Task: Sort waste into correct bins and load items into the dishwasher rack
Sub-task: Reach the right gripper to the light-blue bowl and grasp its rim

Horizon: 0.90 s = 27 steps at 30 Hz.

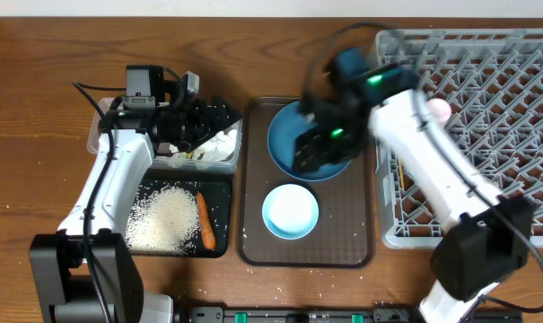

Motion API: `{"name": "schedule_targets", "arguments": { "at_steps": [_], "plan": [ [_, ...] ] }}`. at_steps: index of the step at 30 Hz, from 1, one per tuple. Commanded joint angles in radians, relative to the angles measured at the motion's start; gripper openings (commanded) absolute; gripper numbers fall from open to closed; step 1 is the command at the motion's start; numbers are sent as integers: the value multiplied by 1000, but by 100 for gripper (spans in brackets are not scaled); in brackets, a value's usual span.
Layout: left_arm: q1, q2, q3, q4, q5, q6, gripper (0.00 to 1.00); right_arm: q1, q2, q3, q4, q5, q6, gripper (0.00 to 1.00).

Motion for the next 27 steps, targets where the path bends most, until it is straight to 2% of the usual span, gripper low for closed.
{"name": "schedule_targets", "arguments": {
  "at_steps": [1, 5, 12, 17, 19, 24, 27],
  "plan": [
    [-1, -23, -6, 0, -6, 10, 92, 126, -6, 14, 2, 244, 215, 69],
    [-1, -23, -6, 0, -6, 10, 93, 264, -6, 11, 13, 401, 392, 66],
    [-1, -23, -6, 1, -6, 10, 94, 421, -6, -37, 107, 482, 531, 59],
    [-1, -23, -6, 1, -6, 10, 94, 477, -6, -139, 212, 496, 552, 56],
    [-1, -23, -6, 1, -6, 10, 94, 490, -6, -190, 244, 496, 552, 51],
    [-1, -23, -6, 1, -6, 10, 94, 507, -6, -307, 337, 496, 551, 51],
    [-1, -23, -6, 1, -6, 10, 95, 509, -6, -357, 381, 491, 552, 47]
  ]
}}
